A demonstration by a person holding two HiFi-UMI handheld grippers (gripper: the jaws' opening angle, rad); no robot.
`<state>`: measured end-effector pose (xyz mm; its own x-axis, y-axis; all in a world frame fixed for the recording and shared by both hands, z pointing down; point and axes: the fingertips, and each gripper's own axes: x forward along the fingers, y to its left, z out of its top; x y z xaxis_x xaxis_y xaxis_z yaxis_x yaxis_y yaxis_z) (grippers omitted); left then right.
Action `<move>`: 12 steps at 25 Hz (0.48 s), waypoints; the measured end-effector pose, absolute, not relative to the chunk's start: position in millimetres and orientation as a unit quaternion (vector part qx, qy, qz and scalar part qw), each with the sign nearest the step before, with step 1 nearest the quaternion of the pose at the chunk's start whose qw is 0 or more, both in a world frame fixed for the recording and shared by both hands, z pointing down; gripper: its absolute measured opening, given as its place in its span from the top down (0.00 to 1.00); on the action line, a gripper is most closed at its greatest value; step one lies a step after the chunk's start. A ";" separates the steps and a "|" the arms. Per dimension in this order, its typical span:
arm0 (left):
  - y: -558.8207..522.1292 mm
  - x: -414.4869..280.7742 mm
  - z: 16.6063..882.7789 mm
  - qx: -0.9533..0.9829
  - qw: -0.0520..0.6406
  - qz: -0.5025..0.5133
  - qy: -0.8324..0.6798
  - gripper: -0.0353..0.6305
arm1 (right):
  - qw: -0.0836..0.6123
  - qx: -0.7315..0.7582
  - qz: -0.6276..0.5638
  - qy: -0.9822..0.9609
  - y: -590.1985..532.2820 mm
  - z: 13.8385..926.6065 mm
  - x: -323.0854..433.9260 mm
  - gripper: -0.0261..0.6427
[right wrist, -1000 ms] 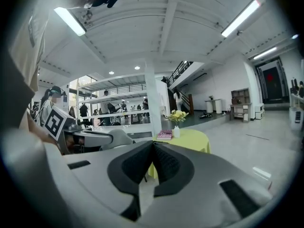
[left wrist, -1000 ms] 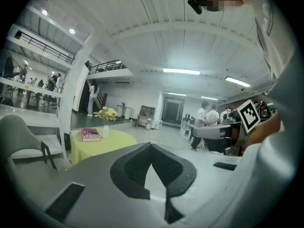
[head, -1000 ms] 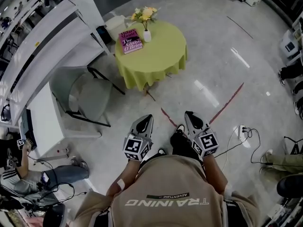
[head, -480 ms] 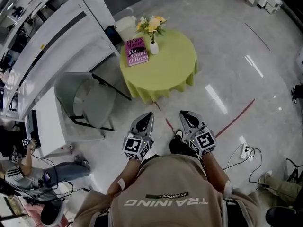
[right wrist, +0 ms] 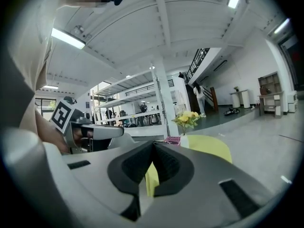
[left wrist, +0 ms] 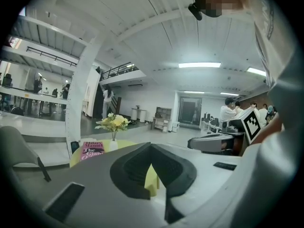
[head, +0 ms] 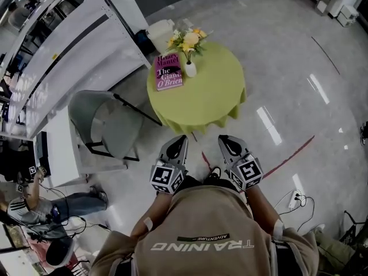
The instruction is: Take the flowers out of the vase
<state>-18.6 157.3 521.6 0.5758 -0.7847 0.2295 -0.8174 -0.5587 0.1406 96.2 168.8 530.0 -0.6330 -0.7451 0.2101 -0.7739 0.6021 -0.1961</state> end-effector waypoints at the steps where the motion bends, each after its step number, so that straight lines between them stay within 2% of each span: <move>1: 152.4 -18.5 522.5 0.879 0.117 0.073 -0.457 0.94 | 0.052 0.425 0.136 -0.894 162.3 530.2 96.8 0.96; 12: 78.7 -30.3 542.2 0.879 0.132 0.076 -0.451 0.94 | 0.059 0.427 0.146 -0.891 90.9 543.0 81.9 0.96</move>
